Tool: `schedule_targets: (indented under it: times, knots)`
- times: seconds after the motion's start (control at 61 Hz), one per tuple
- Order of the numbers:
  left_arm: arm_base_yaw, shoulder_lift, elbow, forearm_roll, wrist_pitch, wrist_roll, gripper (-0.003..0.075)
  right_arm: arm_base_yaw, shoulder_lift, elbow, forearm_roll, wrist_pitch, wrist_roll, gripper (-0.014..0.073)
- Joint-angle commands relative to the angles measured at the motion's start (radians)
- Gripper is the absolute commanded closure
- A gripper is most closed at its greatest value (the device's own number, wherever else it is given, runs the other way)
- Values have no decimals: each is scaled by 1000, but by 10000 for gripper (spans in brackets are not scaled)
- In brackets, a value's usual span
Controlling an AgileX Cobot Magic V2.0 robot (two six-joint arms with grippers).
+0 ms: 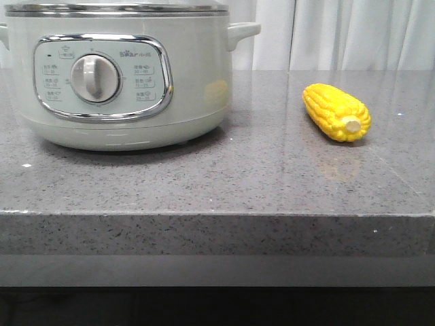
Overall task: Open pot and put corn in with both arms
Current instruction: 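Grasp the glass lid knob with the left gripper and lift it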
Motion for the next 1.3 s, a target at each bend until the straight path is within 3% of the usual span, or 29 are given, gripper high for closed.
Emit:
schedule_targets:
  times: [0.0, 0.213, 0.41, 0.574, 0.738, 0.82, 1.115, 1.279]
  knots:
    - [-74, 112, -167, -12, 24, 4, 58, -6, 15, -38, -9, -85, -2, -6]
    - [-207, 421, -554, -15, 290, 4, 58, -6, 15, -38, -9, -83, -2, -6]
    - [-225, 686, -881, -65, 530, -1, 58, -6, 15, -38, -9, -77, -2, -6]
    - [-225, 803, -1009, -65, 614, -1, 58, -6, 15, -38, -9, -75, -2, -6]
    - [-225, 838, -1014, -65, 614, -1, 66, -6, 15, -38, -9, -75, -2, -6]
    - [-225, 841, -1014, -65, 614, -1, 113, -6, 15, -38, -9, -76, -2, -6]
    - [-225, 842, -1014, -65, 620, -1, 435, -6, 15, -38, -9, -76, -2, -6]
    - [-225, 842, -1014, -63, 616, -1, 526, -6, 15, -38, -9, -76, -2, -6]
